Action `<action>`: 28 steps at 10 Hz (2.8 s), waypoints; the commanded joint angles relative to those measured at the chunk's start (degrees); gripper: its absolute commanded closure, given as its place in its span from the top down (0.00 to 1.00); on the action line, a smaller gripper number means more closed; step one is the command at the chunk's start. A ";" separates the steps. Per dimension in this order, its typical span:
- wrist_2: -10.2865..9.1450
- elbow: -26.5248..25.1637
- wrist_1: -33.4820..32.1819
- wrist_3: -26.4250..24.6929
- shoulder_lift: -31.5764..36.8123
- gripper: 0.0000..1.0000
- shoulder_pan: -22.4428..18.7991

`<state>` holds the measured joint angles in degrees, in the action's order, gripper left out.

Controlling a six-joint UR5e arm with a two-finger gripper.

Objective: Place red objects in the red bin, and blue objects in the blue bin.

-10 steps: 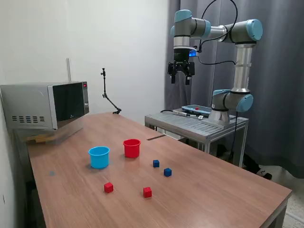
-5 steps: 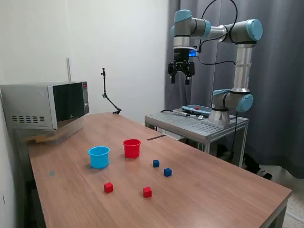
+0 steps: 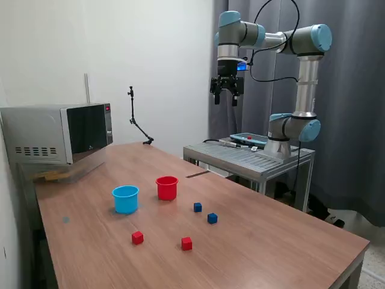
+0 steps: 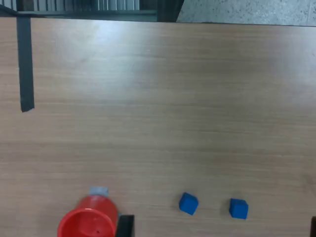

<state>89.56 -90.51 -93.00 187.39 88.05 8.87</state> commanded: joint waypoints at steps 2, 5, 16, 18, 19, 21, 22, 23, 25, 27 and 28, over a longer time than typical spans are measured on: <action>0.00 -0.19 -0.08 -0.01 -0.07 1.00 0.18; 0.00 -0.01 0.01 0.08 -0.16 1.00 0.18; -0.09 0.42 -0.08 -0.01 -1.20 1.00 0.18; -3.93 1.13 -1.38 -0.88 -3.66 1.00 0.18; -6.22 1.13 -3.22 -2.63 -5.41 1.00 0.18; -6.33 1.48 -6.75 -5.01 -9.45 1.00 -0.08; -6.33 2.18 -7.63 -6.15 -11.04 1.00 -0.17; -6.33 2.45 -10.68 -10.69 -12.97 1.00 -0.78; -6.24 1.75 -11.68 -13.80 -16.66 1.00 -3.24; -6.33 1.57 -16.30 -15.90 -19.65 1.00 -5.43; -6.33 2.26 -17.55 -19.49 -20.89 1.00 -5.71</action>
<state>83.25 -88.70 -107.91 171.53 69.28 4.29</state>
